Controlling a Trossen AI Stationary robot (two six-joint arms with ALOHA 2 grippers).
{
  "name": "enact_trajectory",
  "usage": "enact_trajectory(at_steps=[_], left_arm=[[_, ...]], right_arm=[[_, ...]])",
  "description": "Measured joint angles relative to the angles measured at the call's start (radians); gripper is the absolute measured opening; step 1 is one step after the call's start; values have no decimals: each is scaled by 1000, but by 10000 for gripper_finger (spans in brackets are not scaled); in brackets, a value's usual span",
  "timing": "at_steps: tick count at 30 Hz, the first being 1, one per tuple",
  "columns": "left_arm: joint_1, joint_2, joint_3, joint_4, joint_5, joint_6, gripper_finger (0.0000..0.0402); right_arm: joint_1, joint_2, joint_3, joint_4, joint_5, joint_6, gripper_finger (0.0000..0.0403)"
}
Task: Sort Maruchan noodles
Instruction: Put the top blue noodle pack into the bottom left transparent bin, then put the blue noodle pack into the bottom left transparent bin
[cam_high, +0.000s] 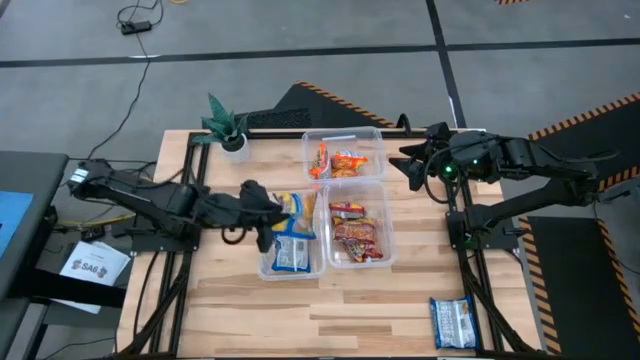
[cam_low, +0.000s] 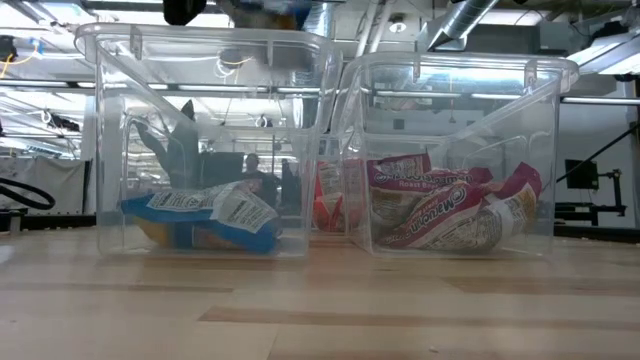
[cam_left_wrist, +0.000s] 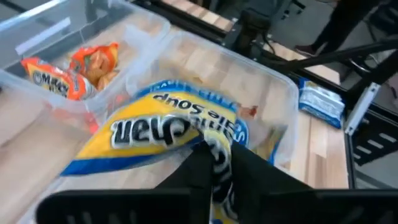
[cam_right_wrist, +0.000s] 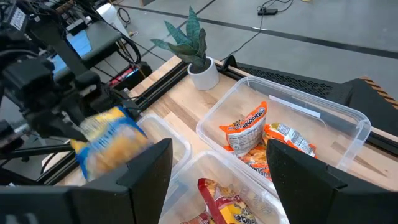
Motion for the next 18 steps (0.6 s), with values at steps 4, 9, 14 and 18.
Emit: enact_trajectory(at_steps=[4, 9, 14, 18], left_arm=[[-8, 30, 0, -4, -23, -36, 85], [-8, 2, 0, -6, -9, -27, 171], [-7, -120, 0, -5, 27, -20, 231], [-38, -232, 0, 13, 11, 51, 239]], right_arm=[[0, 0, 0, 0, 0, 0, 282], [0, 0, 0, 0, 0, 0, 282], [0, 0, 0, 0, 0, 0, 282], [0, 0, 0, 0, 0, -3, 282]])
